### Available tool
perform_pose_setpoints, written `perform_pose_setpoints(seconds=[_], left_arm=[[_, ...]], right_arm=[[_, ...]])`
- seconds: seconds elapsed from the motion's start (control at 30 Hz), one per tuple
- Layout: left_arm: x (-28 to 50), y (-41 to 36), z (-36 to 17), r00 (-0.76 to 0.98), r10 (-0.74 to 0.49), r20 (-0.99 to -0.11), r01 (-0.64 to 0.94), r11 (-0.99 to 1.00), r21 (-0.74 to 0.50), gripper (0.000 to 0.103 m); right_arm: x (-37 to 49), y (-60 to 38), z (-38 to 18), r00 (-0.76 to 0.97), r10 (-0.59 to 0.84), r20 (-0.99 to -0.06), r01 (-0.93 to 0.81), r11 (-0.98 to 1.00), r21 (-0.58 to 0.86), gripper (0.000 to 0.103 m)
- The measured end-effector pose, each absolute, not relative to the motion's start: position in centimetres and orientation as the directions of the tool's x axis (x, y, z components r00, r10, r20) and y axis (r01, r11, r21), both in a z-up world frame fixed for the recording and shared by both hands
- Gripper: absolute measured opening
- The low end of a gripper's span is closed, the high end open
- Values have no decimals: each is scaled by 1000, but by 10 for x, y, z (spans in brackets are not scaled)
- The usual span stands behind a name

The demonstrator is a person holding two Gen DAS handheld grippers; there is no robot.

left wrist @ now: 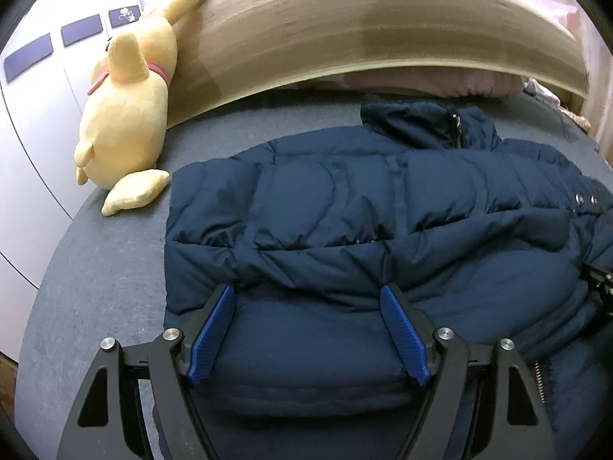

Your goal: Fold large clothes

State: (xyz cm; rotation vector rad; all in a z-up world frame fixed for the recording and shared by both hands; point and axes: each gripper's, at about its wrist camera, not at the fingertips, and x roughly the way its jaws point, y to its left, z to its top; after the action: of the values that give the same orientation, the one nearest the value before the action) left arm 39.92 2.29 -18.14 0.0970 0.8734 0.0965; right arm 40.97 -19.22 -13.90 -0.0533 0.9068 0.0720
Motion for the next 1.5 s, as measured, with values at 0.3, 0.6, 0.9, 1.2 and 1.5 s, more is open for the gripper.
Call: perform_pose_setpoints(seconds=[0.3,0.6,0.9,1.2,1.5], left_arm=[[400,21,-191,630,124,-767,-44,991,124,80],[402,23,-189,629,104,-770,-32,994,108,80],[423,149,-145,676,-97,-730,-123,962,-242,90],[487,165,-184,582,-204,-787,-133,931,-340,90],[499,127,-193,575,-106,-811,-64,983,-174,35]], right_arm=[[417,-189,-142,600,22,-800,-70,997,-25,95],[433,-187,-144,583,11,-812,-55,998,-26,98],[431,-322,-103,668,335,-665,54,868,493,99],[498,-376,-146,614,457,-644,126,748,651,99],[521,-330,-143,555,301,-775,62,914,400,32]])
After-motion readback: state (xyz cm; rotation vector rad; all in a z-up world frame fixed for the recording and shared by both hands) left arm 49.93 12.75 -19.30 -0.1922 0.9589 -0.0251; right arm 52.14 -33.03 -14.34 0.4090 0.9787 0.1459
